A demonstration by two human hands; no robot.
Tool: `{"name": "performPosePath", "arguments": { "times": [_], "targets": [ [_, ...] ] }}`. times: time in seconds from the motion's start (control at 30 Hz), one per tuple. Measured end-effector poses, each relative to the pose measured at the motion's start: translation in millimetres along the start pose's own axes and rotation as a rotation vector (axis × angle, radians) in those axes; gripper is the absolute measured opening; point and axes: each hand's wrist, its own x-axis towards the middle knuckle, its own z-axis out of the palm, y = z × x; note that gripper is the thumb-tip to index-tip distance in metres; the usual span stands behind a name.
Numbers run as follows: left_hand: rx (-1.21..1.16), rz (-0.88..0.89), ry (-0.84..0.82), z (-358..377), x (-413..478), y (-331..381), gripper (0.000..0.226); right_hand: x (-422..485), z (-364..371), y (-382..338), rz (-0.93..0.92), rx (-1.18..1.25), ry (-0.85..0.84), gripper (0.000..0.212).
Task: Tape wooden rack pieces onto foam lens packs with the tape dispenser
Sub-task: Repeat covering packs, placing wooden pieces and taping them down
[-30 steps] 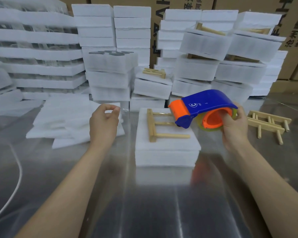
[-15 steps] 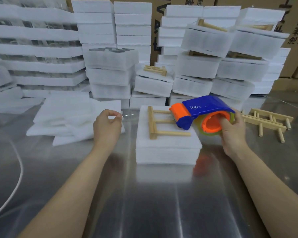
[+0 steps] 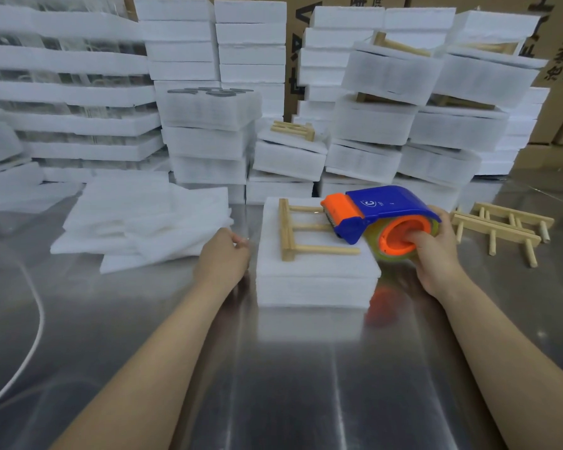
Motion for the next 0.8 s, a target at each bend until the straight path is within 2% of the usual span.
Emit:
{"name": "performPosePath", "arguments": {
  "times": [0.2,0.6,0.63,0.7,0.73,0.8],
  "targets": [
    [0.244,0.057,-0.024,3.1,-7.8,9.0,0.007,-1.0,0.3,-0.1,0.005,-0.018,-0.013,0.055],
    [0.664,0.272,-0.046,-1.7,-24.7,8.7,0.027,-0.1,0.3,2.5,-0.006,-0.048,-0.013,0.053],
    [0.625,0.25,-0.077,-3.2,-24.4,9.5,0.028,-0.5,0.4,2.4,-0.005,-0.045,-0.013,0.053],
    [0.372,0.124,-0.101,-9.7,-20.2,14.8,0.028,-0.3,1.0,2.3,-0.009,-0.048,-0.015,0.052],
    [0.223,0.077,-0.047,-13.9,-16.4,20.1,0.027,-0.2,1.4,2.7,-0.011,-0.048,-0.018,0.052],
    [0.057,0.105,0.127,-17.2,-7.5,42.2,0.032,-0.8,2.3,3.6,-0.022,-0.03,-0.015,0.051]
  ]
}}
